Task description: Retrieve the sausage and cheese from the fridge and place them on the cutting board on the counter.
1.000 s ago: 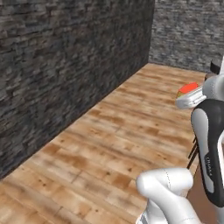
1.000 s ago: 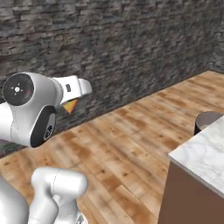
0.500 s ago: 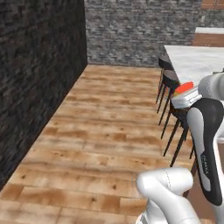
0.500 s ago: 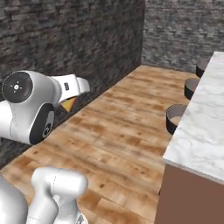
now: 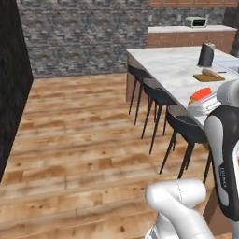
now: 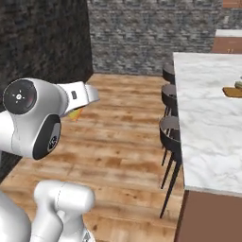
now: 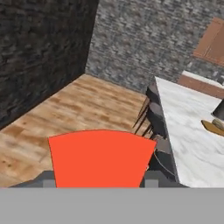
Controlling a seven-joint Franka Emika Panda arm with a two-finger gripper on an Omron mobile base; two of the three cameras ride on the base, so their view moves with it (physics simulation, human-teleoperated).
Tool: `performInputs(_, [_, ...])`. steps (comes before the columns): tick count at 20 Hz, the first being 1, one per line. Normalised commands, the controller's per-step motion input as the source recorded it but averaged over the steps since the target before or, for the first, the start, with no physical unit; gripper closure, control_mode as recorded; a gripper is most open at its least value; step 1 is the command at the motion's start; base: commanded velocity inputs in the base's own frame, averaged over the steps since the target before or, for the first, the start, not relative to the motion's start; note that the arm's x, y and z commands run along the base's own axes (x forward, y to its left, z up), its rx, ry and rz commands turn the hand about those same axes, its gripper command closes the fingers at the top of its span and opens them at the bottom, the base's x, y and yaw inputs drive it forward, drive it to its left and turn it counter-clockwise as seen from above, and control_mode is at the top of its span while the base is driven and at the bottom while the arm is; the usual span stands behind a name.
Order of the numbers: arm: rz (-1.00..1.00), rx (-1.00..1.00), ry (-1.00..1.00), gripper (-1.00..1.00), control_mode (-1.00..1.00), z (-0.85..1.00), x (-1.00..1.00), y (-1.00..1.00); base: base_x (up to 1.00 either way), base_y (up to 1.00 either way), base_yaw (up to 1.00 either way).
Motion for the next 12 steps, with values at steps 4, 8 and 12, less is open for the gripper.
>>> performInputs(4, [0.0,0.0,0.0,1.0,1.0,0.0,0.0,0.0,1.0,0.97,-0.46])
performInputs(8, [0.0,0.0,0.0,1.0,1.0,0.0,0.0,0.0,0.97,0.83,-0.57])
performInputs(12, [0.0,0.0,0.0,1.0,1.0,0.0,0.0,0.0,0.43,0.42,-0.79])
